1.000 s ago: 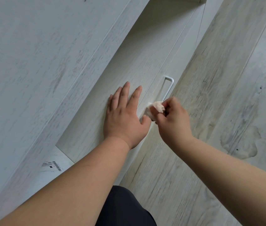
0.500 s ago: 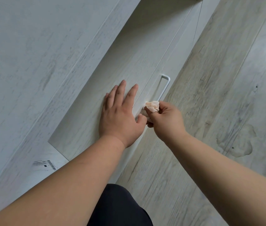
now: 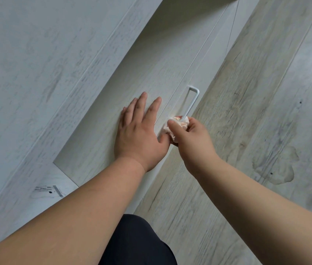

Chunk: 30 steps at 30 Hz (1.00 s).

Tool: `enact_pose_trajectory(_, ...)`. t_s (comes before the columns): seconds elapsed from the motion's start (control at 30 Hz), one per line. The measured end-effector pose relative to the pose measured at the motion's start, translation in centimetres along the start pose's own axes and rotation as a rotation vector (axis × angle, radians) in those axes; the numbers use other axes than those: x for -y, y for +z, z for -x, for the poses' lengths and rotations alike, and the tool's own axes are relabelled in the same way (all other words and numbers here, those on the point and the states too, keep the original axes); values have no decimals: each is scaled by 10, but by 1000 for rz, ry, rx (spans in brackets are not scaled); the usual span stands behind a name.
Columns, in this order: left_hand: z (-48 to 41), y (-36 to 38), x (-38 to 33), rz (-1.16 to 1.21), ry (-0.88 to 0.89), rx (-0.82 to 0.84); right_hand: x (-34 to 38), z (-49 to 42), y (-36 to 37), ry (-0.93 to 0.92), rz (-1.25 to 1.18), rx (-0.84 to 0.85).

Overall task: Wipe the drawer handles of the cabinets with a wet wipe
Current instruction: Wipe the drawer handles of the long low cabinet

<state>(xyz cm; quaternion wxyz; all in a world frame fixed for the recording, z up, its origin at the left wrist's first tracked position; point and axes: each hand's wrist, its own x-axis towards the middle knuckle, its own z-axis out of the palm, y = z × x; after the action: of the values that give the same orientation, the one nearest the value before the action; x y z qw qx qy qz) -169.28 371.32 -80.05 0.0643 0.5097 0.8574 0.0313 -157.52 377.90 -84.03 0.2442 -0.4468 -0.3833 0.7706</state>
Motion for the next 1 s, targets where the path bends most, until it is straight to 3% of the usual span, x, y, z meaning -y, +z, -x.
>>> enact_pose_trajectory(0.2,0,-2,0,2,3,11,-4,-5,-6,80,-159,0)
enact_pose_trajectory(0.6,1,-3,-1,-11,-4,38,-3,-11,-7,-126,241,-44)
enact_pose_trajectory(1.0,1,-1,0,-13,-2,22,-4,-7,-13,-78,136,2)
